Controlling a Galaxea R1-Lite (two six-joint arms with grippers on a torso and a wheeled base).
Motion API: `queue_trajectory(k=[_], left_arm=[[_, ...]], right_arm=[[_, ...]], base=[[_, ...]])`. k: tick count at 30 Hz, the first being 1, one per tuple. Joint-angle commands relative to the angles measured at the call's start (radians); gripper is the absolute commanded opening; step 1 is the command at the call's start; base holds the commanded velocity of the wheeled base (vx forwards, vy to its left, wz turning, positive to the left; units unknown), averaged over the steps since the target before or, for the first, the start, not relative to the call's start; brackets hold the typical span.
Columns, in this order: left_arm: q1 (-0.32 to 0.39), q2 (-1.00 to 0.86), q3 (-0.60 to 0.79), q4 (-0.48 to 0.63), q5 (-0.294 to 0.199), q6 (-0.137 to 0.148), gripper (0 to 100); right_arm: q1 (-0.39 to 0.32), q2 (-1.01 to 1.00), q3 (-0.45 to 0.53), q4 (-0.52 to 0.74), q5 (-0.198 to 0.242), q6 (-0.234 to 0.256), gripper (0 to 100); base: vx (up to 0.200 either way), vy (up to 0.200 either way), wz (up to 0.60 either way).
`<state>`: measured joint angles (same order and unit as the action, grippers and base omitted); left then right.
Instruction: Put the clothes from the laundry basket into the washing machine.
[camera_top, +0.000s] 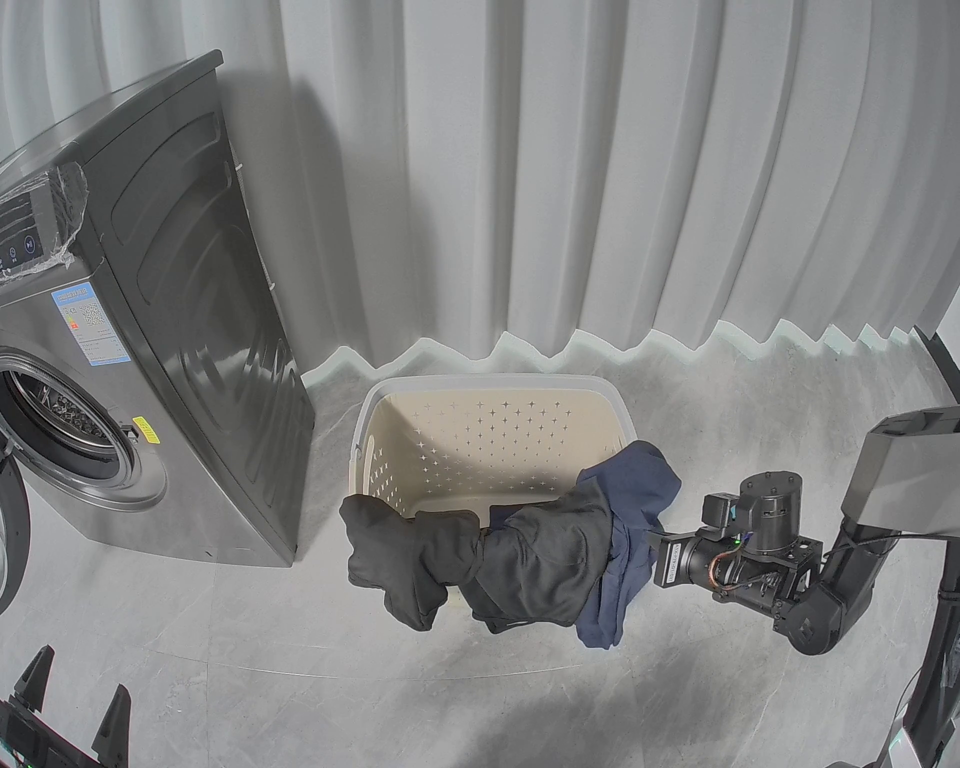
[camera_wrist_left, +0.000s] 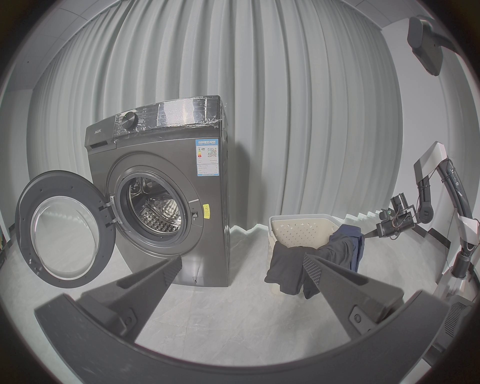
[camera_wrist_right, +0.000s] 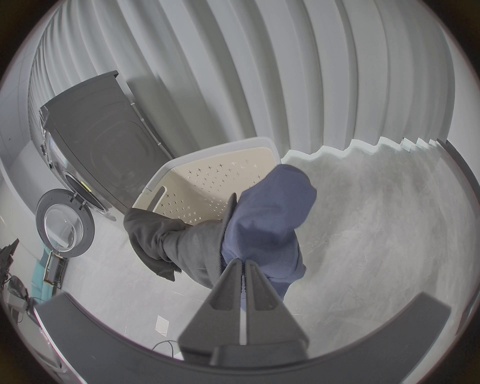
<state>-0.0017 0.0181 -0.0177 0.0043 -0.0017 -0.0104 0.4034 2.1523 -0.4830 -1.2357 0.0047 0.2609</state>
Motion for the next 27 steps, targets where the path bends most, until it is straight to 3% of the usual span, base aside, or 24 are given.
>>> queue_trajectory(k=[1,13,14,20,27], left_arm=[[0.000,-0.018,0.018,0.000,0.000,0.000,100],[0.000,-0.018,0.018,0.000,0.000,0.000,100],[0.000,-0.018,0.016,0.000,0.000,0.000,100],[0.000,-0.018,0.018,0.000,0.000,0.000,100],[0.000,-0.018,0.018,0.000,0.000,0.000,100]], right_arm=[[0.009,-0.080,0.030,-0.001,0.000,0.000,0],[0.003,-0.014,0.099,-0.011,-0.020,-0.002,0],[0.005,0.000,0.099,-0.019,-0.020,-0.002,100],[-0.002,0.069,0.086,-0.062,-0.023,-0.002,100],[-0.031,0.127,-0.008,-0.057,-0.023,-0.008,100]], base=[[0.000,0.000,0.00],[0.000,0.000,0.00],[0.000,0.000,0.00],[0.000,0.000,0.00],[0.000,0.000,0.00]])
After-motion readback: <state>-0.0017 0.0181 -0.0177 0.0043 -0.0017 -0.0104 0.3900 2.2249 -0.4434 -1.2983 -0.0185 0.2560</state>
